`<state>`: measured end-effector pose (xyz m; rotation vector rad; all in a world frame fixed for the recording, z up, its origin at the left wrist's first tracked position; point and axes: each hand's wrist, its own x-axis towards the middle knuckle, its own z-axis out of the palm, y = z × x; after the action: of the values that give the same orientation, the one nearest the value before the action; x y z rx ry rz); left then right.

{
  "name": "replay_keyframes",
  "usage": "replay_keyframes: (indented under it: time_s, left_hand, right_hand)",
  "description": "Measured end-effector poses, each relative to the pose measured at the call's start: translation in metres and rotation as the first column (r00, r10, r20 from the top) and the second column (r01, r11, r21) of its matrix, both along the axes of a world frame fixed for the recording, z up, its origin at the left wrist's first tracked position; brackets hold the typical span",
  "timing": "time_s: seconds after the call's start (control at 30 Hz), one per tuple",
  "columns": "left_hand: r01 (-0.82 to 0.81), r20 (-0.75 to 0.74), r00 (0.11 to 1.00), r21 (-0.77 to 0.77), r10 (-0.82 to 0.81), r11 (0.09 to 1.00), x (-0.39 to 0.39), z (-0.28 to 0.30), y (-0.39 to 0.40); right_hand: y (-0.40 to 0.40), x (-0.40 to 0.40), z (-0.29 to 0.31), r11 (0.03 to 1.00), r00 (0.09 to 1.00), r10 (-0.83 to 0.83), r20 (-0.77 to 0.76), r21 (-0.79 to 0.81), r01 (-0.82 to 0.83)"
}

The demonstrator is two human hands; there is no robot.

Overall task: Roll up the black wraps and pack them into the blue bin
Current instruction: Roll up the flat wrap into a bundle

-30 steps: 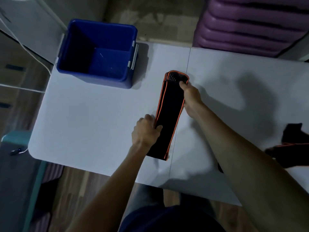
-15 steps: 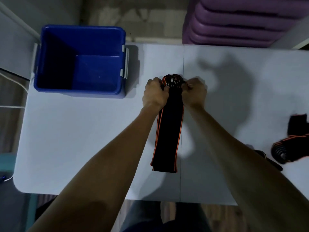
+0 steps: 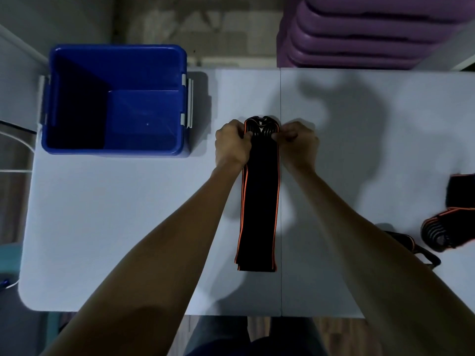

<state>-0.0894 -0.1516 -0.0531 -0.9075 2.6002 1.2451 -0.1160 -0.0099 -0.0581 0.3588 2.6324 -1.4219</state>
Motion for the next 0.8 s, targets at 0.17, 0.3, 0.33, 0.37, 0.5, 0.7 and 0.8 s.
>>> replay_keyframes:
  time_s: [0.17, 0.3, 0.33, 0.37, 0.5, 0.7, 0.8]
  left_hand:
    - [-0.056, -0.029, 0.998, 0.032, 0.057, 0.998, 0.016, 0.007, -0.002]
    - [-0.026, 0.066, 0.998, 0.044, 0.023, 0.999, 0.048, 0.007, -0.001]
    - [-0.011, 0.089, 0.996, 0.047, 0.007, 0.999, 0.054, 0.006, 0.0]
    - [0.002, 0.101, 0.995, 0.044, -0.006, 0.999, 0.058, 0.005, 0.001]
    - [-0.026, 0.066, 0.998, 0.044, 0.023, 0.999, 0.063, 0.002, 0.005]
    - [-0.038, 0.061, 0.997, 0.017, 0.037, 0.999, 0.08, 0.005, 0.007]
    - [-0.057, 0.067, 0.996, 0.038, 0.054, 0.998, 0.088, 0.003, 0.011]
  right_hand:
    - [-0.002, 0.002, 0.01, 1.0, 0.999, -0.023, -0.048, 0.013, 0.024]
    - [0.014, 0.026, 0.012, 0.989, 0.996, 0.085, 0.005, 0.12, -0.085]
    - [0.017, 0.034, 0.013, 0.98, 0.99, 0.134, 0.039, 0.143, -0.138]
    - [0.02, 0.042, 0.012, 0.972, 0.982, 0.173, 0.076, 0.148, -0.182]
    - [0.022, 0.061, 0.008, 0.973, 0.973, 0.199, 0.118, 0.098, -0.21]
    - [0.035, 0.083, 0.013, 0.962, 0.965, 0.247, 0.088, 0.095, -0.255]
    - [0.037, 0.093, 0.015, 0.94, 0.944, 0.322, 0.067, 0.094, -0.327]
